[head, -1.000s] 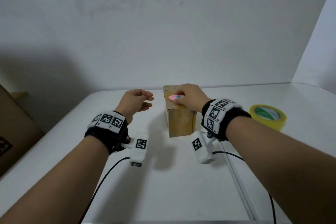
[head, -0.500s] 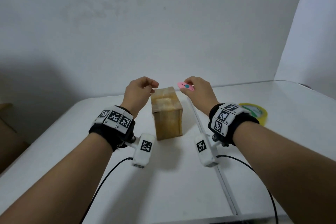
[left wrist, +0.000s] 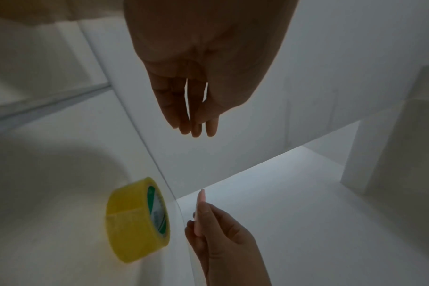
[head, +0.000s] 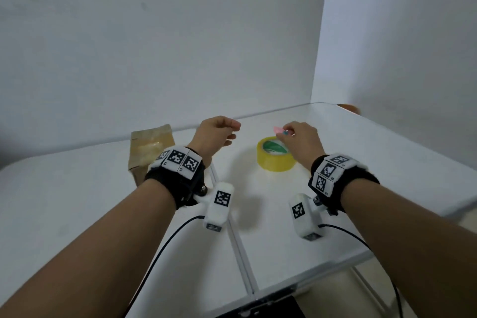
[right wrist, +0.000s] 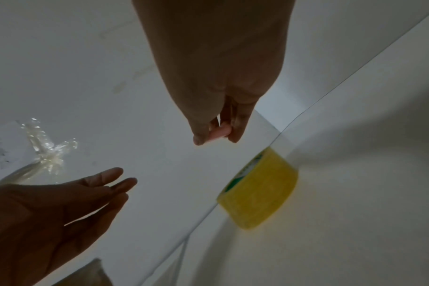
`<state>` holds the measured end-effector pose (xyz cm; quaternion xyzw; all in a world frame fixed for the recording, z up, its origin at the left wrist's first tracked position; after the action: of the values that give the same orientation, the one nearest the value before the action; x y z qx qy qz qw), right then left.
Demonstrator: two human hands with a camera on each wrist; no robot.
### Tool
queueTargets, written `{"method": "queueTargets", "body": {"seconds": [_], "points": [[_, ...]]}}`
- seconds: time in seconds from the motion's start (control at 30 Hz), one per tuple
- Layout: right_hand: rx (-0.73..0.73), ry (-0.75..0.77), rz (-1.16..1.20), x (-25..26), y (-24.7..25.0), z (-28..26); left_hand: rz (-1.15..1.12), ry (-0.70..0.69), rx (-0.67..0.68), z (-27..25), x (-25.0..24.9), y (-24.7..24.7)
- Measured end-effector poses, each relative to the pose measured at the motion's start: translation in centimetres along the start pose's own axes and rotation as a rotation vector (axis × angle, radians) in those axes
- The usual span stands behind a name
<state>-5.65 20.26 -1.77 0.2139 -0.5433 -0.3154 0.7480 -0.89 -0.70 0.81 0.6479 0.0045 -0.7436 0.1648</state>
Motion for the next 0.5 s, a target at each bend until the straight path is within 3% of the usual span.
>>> {"method": "queueTargets", "body": {"seconds": [0.3,0.5], "points": [[0.054,0.029,-0.064,-2.0,-1.6,2.0,0.007,0.164,0.074,2.3,2.7,-3.3],[0.188,0.059,-0.370,-2.4,-3.8,3.6,0.031,0.196,0.096,3.3,3.4,-3.7]]}}
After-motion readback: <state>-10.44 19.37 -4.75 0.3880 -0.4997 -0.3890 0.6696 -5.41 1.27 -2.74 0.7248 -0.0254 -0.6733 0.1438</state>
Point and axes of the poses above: each hand's wrist, its own z-axis towards the middle knuckle, its own y-axis out of the back of the hand, x = y × z, the point moved 4 cm from there along z, towards the middle knuckle, and after that the axes turned 4 degrees about -x, right-handed, at the moved point
